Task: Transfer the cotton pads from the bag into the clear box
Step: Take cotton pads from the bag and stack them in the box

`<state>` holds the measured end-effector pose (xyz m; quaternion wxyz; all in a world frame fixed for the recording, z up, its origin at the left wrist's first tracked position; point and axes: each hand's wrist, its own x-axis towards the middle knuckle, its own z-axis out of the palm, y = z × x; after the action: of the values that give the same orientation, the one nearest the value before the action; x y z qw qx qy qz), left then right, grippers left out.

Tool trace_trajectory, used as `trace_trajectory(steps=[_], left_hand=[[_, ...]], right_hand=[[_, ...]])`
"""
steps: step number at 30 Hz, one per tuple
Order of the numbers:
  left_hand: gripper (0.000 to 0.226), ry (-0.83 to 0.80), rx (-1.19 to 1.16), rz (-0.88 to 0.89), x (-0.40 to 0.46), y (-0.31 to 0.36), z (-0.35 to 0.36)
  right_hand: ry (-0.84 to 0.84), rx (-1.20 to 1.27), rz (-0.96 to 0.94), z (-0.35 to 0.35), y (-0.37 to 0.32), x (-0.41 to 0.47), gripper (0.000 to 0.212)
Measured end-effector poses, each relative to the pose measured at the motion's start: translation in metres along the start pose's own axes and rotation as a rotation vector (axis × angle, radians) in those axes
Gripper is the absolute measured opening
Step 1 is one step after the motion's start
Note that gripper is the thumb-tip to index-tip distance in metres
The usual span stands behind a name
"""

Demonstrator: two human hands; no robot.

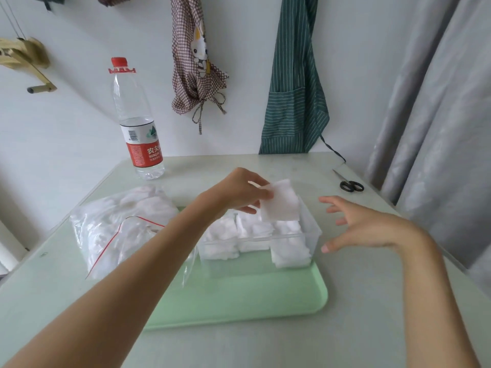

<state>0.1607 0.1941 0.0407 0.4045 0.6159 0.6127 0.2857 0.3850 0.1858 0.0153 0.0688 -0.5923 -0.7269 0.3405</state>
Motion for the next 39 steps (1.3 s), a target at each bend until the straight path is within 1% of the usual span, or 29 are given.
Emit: trace_trajectory(steps=[2, 4, 6, 8, 10, 12, 17, 20, 22, 26, 28, 30, 35, 37, 39], left_hand=[[0.026, -0.072, 0.126, -0.042, 0.008, -0.004, 0.013], [0.026, -0.103, 0.261, -0.028, 0.012, -0.011, 0.024], [0.026, -0.094, 0.332, 0.005, 0.016, -0.017, 0.032], [0.026, -0.108, 0.333, -0.007, 0.018, -0.019, 0.036], [0.025, -0.123, 0.332, -0.029, 0.020, -0.020, 0.038], [0.025, -0.141, 0.397, -0.012, 0.021, -0.020, 0.041], [0.021, -0.158, 0.718, 0.146, 0.020, -0.020, 0.052], [0.030, -0.142, 0.934, 0.339, 0.022, -0.012, 0.050], [0.038, -0.187, 0.959, 0.437, 0.021, -0.004, 0.044], [0.039, -0.264, 1.039, 0.530, 0.021, 0.006, 0.038], [0.041, -0.312, 1.075, 0.527, 0.022, 0.007, 0.041], [0.044, -0.339, 1.083, 0.517, 0.023, 0.004, 0.046], [0.045, -0.327, 1.089, 0.514, 0.029, -0.006, 0.054], [0.045, -0.315, 1.090, 0.509, 0.030, -0.007, 0.055], [0.043, -0.303, 1.066, 0.512, 0.030, -0.008, 0.053]], right_hand=[[-0.082, 0.001, 0.037, 0.006, 0.006, 0.007, 0.108], [-0.129, 0.060, 0.026, 0.010, 0.006, 0.013, 0.107], [-0.150, 0.100, 0.003, 0.012, 0.007, 0.016, 0.101], [-0.172, 0.110, -0.019, 0.014, 0.006, 0.018, 0.092], [-0.189, 0.092, -0.025, 0.016, 0.005, 0.019, 0.085], [-0.198, 0.073, -0.024, 0.017, 0.004, 0.019, 0.082], [-0.209, 0.088, -0.020, 0.014, 0.001, 0.014, 0.079], [-0.212, 0.078, -0.015, 0.015, 0.002, 0.012, 0.082], [-0.217, 0.079, -0.006, 0.014, 0.003, 0.010, 0.083], [-0.215, 0.114, 0.008, 0.011, 0.004, 0.007, 0.084], [-0.225, 0.158, 0.011, 0.012, 0.003, 0.007, 0.077], [-0.236, 0.188, -0.002, 0.014, 0.000, 0.008, 0.066], [-0.247, 0.171, -0.022, 0.019, -0.006, 0.013, 0.039], [-0.242, 0.165, -0.020, 0.019, -0.006, 0.013, 0.035], [-0.232, 0.155, -0.009, 0.019, -0.006, 0.013, 0.037]])
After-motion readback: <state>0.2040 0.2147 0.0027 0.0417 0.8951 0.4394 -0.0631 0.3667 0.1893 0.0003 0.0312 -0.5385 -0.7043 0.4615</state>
